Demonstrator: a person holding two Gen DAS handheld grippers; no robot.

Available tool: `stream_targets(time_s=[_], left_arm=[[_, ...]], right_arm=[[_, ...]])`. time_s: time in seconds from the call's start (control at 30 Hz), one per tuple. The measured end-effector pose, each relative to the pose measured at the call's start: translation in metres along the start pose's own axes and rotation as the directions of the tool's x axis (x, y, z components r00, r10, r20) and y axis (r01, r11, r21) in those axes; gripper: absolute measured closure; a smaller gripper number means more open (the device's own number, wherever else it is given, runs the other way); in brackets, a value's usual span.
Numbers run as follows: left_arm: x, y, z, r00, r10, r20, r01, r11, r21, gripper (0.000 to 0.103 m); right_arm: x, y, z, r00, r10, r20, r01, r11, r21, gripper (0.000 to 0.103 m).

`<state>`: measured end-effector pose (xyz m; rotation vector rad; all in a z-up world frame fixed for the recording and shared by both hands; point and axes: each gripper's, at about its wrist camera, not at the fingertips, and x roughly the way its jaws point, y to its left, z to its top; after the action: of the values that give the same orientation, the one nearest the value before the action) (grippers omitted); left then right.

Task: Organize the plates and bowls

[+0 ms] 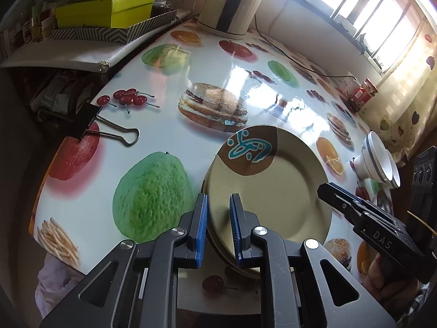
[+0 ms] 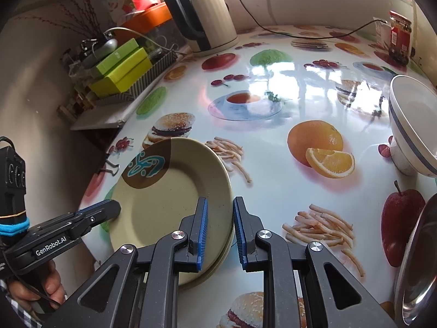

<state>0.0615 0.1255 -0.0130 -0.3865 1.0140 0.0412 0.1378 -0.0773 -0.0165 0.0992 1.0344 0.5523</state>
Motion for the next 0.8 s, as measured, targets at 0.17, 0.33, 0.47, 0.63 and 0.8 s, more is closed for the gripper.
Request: stream_targets(time_s=[0.17,0.33,0.47,0.63,0.8], left_arm=[[0.0001,0.0012,-0.0006,1.0,-0.002,-0.002,0.001,1.0,-0.006,0.087],[-0.0005,-0.0003,-0.0013,1.0,0.004,-0.003,-0.004,1.0,-0.003,0.086],[-0.0015,-0.0006,-0.0011,1.0,0.003,-0.005,-0.003,1.0,-0.003,0.085],[-0.003,0.0,-0.0015,1.0,-0.002,0.002,0.002,1.0,-0.01,0.082],[-0.0045,0.0061,0.001,1.0,-0.024,0.019,0.025,0.999,-0.022,0.057]], right_arm=[[-0.0002,0.001,-0.001,1.0,-0.005,0.002,0.005,1.0,-0.007,0.084],[0.0007,0.0,-0.001,1.0,-0.002,0.001,0.002,1.0,-0.005,0.083],[0.0019,-0.0008,-0.0012,1.0,-0.003,0.001,0.003,1.0,-0.009,0.083],[0.0027,-0.0009,-0.0013,1.0,-0.003,-0.001,0.003,1.0,-0.009,0.082],[0.0018,-0.0015,-0.0016,1.0,-0.001,0.0,0.001,1.0,-0.004,0.069]])
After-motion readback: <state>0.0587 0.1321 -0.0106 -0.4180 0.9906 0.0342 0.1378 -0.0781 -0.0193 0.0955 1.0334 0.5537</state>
